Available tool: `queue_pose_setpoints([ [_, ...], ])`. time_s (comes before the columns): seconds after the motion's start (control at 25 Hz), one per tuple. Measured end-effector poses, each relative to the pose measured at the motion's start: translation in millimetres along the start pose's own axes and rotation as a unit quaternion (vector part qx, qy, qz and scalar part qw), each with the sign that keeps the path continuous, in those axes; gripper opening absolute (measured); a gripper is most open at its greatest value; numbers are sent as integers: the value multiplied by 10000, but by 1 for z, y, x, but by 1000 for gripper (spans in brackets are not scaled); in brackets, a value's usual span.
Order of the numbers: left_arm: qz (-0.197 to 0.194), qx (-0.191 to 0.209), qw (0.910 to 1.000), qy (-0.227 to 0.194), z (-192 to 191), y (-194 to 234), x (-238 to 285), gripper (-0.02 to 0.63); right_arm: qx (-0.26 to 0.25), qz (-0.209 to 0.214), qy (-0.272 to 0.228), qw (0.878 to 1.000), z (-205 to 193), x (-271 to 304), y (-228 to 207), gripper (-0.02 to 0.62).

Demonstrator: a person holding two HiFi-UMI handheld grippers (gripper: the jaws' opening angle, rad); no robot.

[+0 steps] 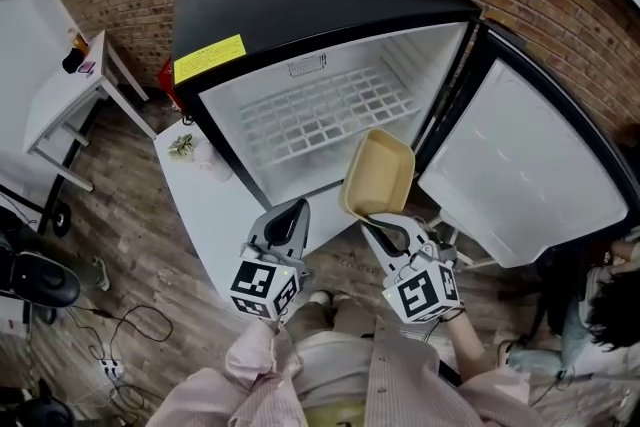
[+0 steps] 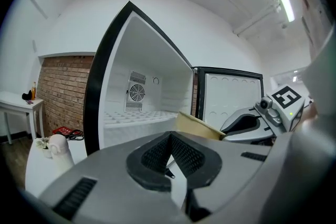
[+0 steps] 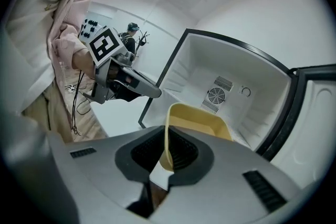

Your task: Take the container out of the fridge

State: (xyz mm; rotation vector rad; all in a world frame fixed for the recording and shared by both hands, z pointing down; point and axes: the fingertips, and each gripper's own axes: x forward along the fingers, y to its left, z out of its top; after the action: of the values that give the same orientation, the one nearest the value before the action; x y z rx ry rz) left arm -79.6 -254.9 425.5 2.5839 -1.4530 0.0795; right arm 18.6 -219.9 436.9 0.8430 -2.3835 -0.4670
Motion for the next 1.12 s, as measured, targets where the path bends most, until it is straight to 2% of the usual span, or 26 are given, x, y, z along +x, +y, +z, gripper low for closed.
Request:
queue_pose_setpoints([
  [0.56,307,-64,9994,108,-20,-1,-10,-9,97,429,-3,9990,-9,3,22,23],
  [1.12,389,-82,9992,81,-19,1,-17,-9,16,452,-8,9990,-15,2,26,23],
])
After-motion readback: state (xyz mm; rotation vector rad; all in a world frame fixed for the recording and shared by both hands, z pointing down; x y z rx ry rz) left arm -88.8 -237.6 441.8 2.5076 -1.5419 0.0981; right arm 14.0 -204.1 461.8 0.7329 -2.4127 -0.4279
